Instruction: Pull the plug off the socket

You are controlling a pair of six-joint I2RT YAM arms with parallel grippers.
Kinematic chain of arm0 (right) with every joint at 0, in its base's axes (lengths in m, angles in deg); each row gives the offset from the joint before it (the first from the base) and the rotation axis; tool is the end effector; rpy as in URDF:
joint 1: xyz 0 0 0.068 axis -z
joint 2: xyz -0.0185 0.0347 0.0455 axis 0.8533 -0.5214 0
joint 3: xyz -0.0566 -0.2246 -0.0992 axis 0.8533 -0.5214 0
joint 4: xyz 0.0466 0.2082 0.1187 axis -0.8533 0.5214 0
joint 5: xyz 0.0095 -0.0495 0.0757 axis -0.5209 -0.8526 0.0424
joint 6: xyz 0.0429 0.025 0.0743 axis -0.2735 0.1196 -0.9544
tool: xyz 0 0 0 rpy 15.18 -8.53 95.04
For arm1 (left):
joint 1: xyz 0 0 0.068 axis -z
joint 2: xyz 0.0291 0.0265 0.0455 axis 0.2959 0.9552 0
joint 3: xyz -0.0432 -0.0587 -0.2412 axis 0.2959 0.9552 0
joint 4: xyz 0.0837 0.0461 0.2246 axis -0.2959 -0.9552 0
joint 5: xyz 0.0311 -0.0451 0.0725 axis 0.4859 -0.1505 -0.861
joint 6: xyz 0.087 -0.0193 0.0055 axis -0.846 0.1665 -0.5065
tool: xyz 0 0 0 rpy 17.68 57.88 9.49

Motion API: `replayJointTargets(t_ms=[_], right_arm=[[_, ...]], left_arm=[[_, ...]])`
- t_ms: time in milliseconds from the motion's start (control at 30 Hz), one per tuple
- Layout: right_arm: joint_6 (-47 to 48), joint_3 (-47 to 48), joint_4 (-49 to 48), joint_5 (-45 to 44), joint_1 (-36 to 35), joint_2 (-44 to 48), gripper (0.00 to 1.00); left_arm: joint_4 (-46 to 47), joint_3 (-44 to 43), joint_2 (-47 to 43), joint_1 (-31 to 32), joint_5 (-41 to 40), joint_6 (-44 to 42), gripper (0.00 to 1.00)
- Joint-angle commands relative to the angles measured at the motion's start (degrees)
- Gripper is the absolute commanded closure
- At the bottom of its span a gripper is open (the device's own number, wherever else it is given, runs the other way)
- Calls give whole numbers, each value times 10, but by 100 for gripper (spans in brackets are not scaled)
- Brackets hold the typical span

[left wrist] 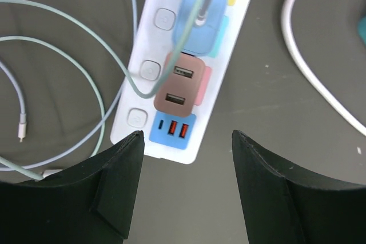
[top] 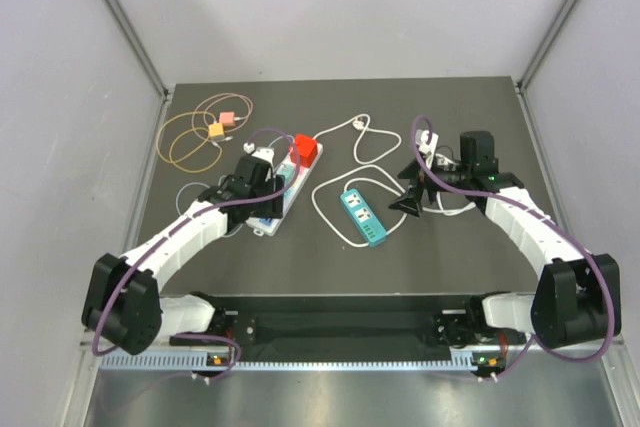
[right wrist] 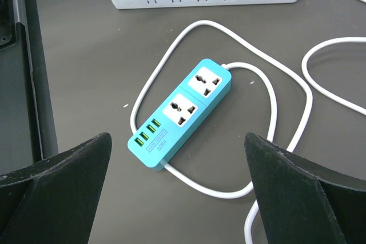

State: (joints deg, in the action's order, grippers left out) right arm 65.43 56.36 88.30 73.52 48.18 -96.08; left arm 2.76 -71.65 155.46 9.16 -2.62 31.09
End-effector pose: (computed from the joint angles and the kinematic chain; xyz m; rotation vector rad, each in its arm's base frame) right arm 0.2496 0.1131 0.2294 -1.1151 1.7301 0.9210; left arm 0.2461 -0.1098 0.1833 0.1353 2.4441 -0.1703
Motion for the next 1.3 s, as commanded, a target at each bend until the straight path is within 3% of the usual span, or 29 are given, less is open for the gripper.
replayJointTargets(t_ms=[0,533,767,867,967,1000,1033,1133,1267], right_arm=[[17,28,-2,21,-5,-5,0],[18,28,-1,26,-1,-2,0],[18,28,-1,28,0,0,0],[17,28,-1,30,0,0,0],[17,28,-1,32,0,0,0],[16,28,-1,32,0,0,0],[15,28,-1,33,-1,-1,0],[-6,23,-17,44,-2,-1,0],[-125,6,-102,52,-24,-14,0]], left_arm=[[40,-28,21,3,-36,-17,32],[35,-97,137,3,-36,-31,41],[42,-99,158,3,-38,-33,51],[46,-93,157,3,-46,-35,57],[53,-89,159,3,-46,-38,70],[54,-89,158,3,-45,-39,78],[54,-90,156,3,-42,-38,98],[62,-85,123,3,-10,-26,100],[109,-51,34,0,71,13,100]])
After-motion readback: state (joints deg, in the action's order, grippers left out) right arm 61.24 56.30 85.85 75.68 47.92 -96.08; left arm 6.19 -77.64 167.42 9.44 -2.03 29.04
